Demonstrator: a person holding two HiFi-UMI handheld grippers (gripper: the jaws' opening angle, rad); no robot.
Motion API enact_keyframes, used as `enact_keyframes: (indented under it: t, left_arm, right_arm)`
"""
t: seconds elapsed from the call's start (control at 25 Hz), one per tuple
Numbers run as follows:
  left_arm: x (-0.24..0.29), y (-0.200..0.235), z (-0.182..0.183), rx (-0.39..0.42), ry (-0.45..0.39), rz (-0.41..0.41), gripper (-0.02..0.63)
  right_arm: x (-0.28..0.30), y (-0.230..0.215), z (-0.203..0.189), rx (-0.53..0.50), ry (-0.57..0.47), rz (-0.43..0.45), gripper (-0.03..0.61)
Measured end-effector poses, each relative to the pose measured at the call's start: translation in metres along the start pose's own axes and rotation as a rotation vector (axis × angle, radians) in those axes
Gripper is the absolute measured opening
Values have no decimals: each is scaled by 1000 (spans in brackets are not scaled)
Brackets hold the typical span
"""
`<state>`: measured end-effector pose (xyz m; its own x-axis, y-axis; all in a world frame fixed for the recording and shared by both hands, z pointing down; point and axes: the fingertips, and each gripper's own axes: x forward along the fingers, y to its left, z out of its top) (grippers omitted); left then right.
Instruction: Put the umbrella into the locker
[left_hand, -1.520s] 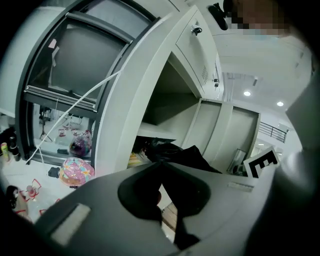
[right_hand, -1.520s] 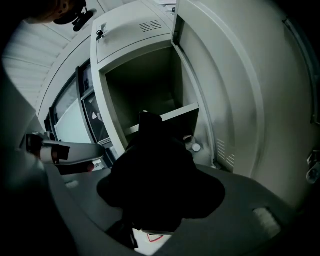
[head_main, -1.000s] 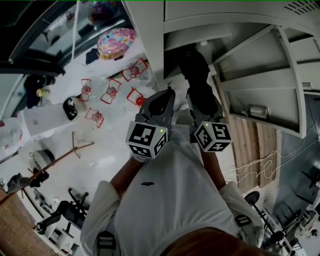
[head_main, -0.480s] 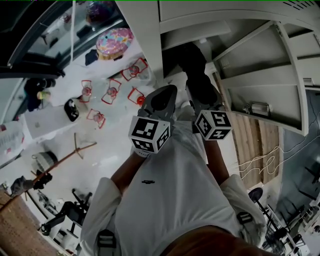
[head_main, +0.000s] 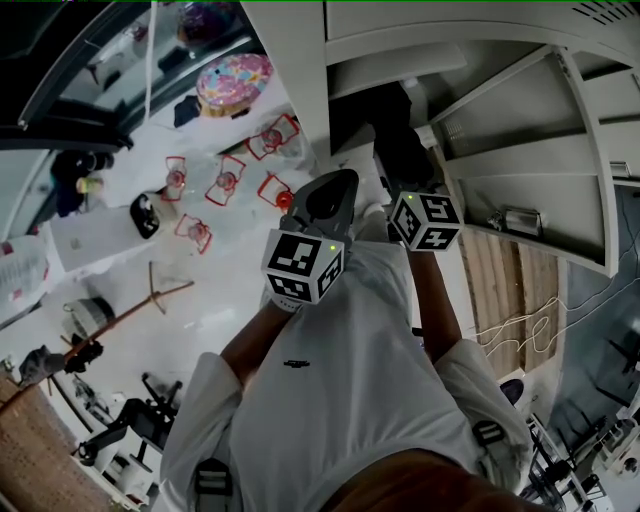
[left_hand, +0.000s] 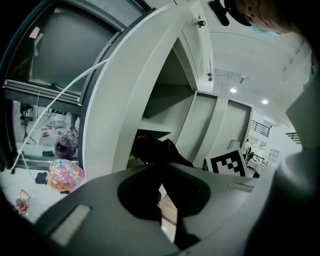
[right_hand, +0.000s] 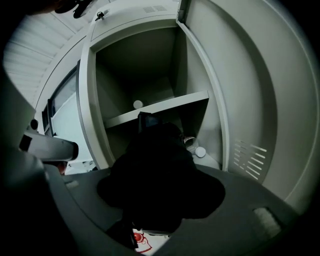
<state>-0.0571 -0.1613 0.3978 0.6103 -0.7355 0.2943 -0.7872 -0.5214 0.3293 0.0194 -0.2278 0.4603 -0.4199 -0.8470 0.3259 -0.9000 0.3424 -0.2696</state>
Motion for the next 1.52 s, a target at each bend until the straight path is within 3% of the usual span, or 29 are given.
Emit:
enact_keyframes:
  t: [0.96,1.24,1.52]
  left_arm:
    - [-1,-2,-1,-8,0,8,12]
    - [-1,3,0,-12,1,10,12]
    - [4,4,2,-13,7,-4,12]
  right_arm:
    - [91,-17,-1,-75,33,31,247]
    - [122,-27,-12,-90,112,12,249]
    - [144,-25,-8,-108,163,57,258]
